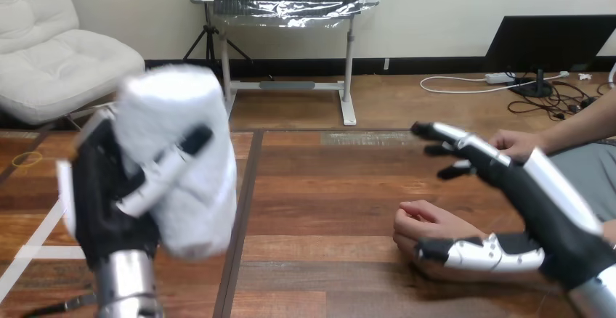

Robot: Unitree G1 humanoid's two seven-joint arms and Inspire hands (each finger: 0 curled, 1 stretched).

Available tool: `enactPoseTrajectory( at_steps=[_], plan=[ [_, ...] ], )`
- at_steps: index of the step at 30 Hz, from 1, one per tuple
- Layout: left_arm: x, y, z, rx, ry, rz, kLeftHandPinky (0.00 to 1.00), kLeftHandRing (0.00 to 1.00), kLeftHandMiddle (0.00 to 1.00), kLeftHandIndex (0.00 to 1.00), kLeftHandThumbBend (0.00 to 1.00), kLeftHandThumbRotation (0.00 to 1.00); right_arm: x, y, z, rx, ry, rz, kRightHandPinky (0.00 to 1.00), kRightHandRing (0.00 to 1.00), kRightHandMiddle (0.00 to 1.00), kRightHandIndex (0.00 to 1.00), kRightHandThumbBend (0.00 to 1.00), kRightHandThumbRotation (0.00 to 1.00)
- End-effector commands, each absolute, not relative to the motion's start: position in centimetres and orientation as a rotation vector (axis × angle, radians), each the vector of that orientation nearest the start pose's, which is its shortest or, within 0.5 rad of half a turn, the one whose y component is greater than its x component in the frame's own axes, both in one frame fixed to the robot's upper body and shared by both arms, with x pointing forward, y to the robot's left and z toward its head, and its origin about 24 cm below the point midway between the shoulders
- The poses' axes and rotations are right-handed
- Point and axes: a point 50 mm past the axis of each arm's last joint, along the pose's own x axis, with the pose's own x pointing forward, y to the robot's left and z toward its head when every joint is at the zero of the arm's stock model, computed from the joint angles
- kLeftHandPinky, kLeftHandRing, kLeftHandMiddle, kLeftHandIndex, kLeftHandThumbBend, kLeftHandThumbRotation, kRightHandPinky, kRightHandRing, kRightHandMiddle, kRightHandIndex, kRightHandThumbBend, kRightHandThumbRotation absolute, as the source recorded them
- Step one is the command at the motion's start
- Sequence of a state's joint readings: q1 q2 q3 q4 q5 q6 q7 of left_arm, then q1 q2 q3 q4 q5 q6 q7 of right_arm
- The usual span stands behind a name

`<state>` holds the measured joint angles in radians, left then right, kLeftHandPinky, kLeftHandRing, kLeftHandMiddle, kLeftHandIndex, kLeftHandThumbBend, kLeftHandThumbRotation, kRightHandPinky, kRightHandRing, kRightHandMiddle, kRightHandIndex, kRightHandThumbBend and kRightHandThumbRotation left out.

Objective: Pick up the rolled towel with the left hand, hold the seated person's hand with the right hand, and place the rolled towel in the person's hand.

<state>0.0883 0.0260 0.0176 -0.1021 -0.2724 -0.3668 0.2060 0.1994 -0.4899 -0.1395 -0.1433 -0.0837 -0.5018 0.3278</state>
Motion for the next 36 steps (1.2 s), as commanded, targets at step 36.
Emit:
enactPoseTrajectory(
  at_steps=[36],
  plan=[
    [23.7, 17.6, 15.0, -0.362, -0.760, 0.157, 0.22, 0.30, 0.36, 0.39, 0.58, 0.00, 24.5, -26.1, 13.1, -1.081, -0.279, 0.345, 0.75, 0.88, 0.90, 0.90, 1.00, 0.36]
  ],
)
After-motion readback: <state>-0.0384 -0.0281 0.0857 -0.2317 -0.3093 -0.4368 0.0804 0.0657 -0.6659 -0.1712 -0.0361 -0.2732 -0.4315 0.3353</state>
